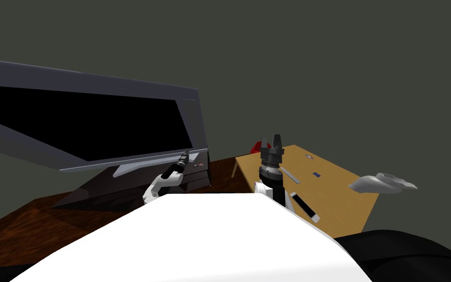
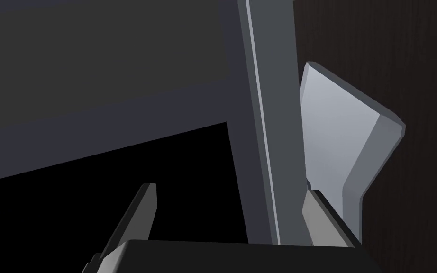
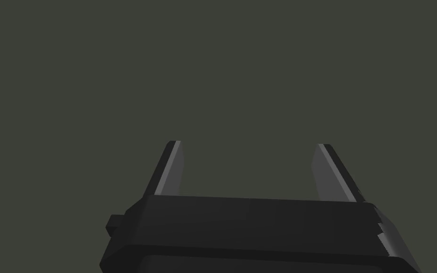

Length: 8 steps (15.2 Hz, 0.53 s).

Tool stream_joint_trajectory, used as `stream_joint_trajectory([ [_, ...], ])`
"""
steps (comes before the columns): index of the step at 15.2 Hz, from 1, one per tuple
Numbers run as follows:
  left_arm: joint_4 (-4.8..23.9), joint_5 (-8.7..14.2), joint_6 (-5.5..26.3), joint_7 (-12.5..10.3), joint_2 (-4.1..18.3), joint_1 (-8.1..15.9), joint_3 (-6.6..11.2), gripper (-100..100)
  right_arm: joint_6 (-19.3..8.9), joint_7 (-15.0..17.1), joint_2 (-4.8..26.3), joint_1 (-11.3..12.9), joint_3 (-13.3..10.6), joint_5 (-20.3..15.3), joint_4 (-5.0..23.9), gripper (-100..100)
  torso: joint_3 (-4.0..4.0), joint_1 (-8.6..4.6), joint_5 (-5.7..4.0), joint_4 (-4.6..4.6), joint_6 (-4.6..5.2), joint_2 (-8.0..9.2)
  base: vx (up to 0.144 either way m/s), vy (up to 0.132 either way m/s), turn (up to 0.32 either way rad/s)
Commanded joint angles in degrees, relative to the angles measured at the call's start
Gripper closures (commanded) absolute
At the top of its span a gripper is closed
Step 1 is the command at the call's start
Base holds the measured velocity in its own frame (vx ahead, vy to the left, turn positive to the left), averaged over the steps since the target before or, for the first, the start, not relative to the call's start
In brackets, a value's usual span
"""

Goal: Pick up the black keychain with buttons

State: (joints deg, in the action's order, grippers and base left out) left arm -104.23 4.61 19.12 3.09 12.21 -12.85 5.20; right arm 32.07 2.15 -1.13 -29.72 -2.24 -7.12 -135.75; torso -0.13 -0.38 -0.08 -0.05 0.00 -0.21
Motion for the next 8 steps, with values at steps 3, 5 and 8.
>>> stream_joint_trajectory([
  [3, 3.5, 0.7, 4.9, 0.8, 0.4, 1.7, 1.15, -100, 0.0, 0.0, 0.0, 0.0, 0.0, 0.0, 0.0, 0, 0.02, 0.02, -0.01, 0.01, 0.00, 0.02, 0.047, -0.092, 0.018],
  [5, 3.5, 0.7, 6.8, 0.8, 0.4, 1.7, 1.15, -100, 0.0, 0.0, 0.0, 0.0, 0.0, 0.0, 0.0, 0, -0.03, -0.02, -0.01, -0.01, 0.00, -0.06, 0.064, -0.083, 0.018],
  [8, 5.6, 1.2, 9.7, 1.2, 0.7, 2.6, 1.83, -100, 0.0, 0.0, 0.0, 0.0, 0.0, 0.0, 0.0, 0, 0.01, 0.13, 0.02, 0.01, -0.01, 0.02, 0.041, -0.062, 0.013],
])
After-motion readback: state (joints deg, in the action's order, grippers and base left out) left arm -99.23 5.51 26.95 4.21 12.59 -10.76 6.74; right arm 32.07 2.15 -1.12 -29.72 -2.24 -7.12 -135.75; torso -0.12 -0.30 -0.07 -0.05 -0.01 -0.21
